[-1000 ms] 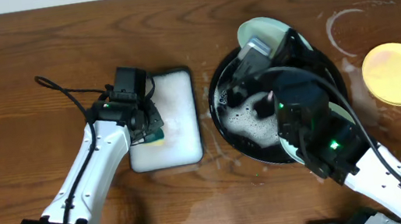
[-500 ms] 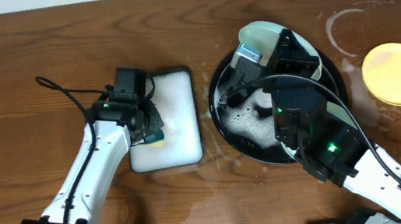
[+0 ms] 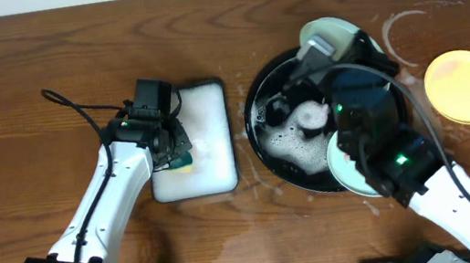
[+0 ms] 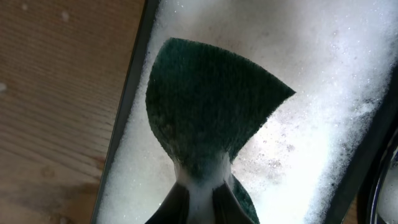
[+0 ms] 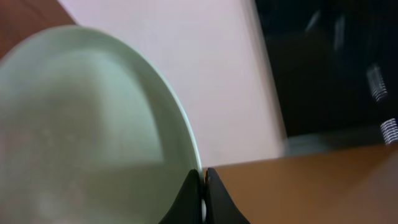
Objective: Clean dirty plates on tray and stack at the side
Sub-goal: 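Lift the pale green plate with the right gripper and carry it right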
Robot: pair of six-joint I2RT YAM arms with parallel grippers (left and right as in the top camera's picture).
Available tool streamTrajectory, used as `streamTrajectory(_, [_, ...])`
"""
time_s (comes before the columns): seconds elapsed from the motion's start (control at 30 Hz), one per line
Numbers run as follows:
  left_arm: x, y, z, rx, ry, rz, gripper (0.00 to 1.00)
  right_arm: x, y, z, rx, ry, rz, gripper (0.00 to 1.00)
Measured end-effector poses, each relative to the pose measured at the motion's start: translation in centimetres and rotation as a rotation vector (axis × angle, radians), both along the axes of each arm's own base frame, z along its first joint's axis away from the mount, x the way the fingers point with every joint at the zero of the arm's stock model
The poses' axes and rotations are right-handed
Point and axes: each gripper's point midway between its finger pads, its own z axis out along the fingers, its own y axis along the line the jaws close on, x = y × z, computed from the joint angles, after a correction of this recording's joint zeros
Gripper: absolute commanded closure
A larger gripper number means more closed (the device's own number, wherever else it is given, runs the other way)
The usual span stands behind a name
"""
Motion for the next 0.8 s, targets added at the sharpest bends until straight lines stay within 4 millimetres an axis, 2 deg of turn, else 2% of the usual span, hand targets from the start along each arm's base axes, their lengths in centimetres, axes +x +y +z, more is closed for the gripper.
streamTrajectory(0.17, [-0.2,0.0,-0.1,0.001,0.009,0.000,0.92,1.1,-4.3,-4.2,0.207,0.117,-0.086,0.99])
streamTrajectory(0.23, [-0.4,0.1,-0.1,0.003,0.015,0.000,0.92,1.4,-5.7,-4.8,0.304,0.105,-0.147,0.99])
streamTrajectory(0.37, [-0.5,0.1,-0.1,0.004,0.020,0.000,0.92,1.8,-6.7,-4.7,0.504,0.039,-0.211,0.99])
streamTrajectory(0.5, [-0.5,0.1,-0.1,0.004,0.022,0.000,0.92,1.5,-8.8,-6.9,0.661,0.086,-0.291,0.99])
streamTrajectory(0.6, [-0.6,0.1,-0.2,0.005,0.025,0.000,0.92,0.7,-11.8,-9.0,0.819,0.104,-0.440,0.99])
streamTrajectory(0.8, [-0.6,0.1,-0.2,0.005,0.025,0.000,0.92,-1.2,-18.6,-11.4,1.147,0.054,-0.692,0.99])
